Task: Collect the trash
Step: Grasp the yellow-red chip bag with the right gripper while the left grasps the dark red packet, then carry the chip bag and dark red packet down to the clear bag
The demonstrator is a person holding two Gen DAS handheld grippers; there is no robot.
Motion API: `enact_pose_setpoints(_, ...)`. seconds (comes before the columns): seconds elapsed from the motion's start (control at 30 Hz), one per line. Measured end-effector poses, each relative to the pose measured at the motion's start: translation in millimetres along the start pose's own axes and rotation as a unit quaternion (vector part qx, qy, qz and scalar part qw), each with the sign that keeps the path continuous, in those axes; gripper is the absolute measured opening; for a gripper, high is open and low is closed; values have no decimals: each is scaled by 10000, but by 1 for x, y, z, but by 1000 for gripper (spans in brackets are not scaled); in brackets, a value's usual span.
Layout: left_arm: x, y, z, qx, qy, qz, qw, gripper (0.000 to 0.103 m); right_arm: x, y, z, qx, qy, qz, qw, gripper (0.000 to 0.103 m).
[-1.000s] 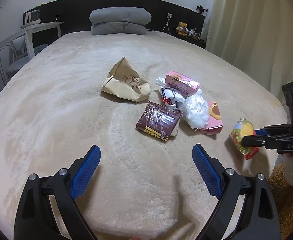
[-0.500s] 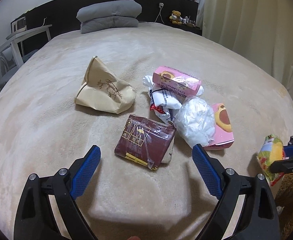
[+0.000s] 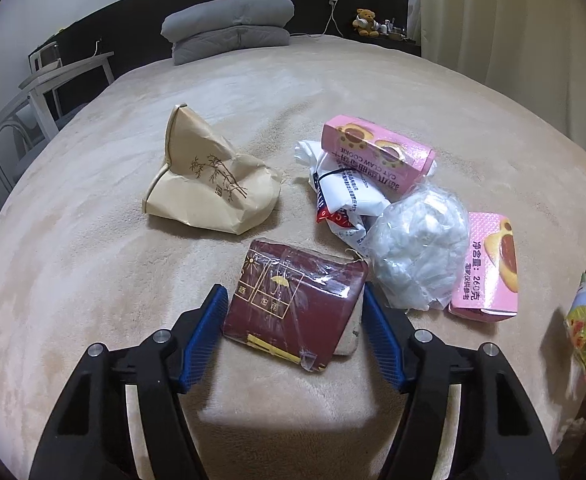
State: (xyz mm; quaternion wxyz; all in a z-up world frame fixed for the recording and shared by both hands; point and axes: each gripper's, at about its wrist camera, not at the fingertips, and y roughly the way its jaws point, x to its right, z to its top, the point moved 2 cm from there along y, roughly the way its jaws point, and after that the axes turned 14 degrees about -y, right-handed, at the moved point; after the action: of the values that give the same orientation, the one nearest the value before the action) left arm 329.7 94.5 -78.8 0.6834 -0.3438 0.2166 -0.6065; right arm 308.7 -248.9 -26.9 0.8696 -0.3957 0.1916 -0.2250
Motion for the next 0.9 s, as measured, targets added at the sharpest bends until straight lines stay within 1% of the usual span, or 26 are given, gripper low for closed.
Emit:
enact_pose_setpoints(0.33,1,-17,-9,65,-97,202,9997,65,4,-4,7,170,-8,-87,9998,30)
enact_pose_setpoints(0.47,1,-33,-10,178,-222,170,9995,65,4,-6,8,240,-69,-180,9995,30)
enact_pose_setpoints(0.7,2,-70,-14,428,-591,-49,9973,65,0,-14,11,420,-218,-264,9985,30)
enact_pose_setpoints(0.83,16,-98,-21,618,-642,-266,9957,65,-9,-23,11,572,-419,-377,9968,30)
enact_pose_setpoints(0.9,23,-112,-28,727,-701,-442,9939,65,-13,-27,8,636,-451,-388,9962,30)
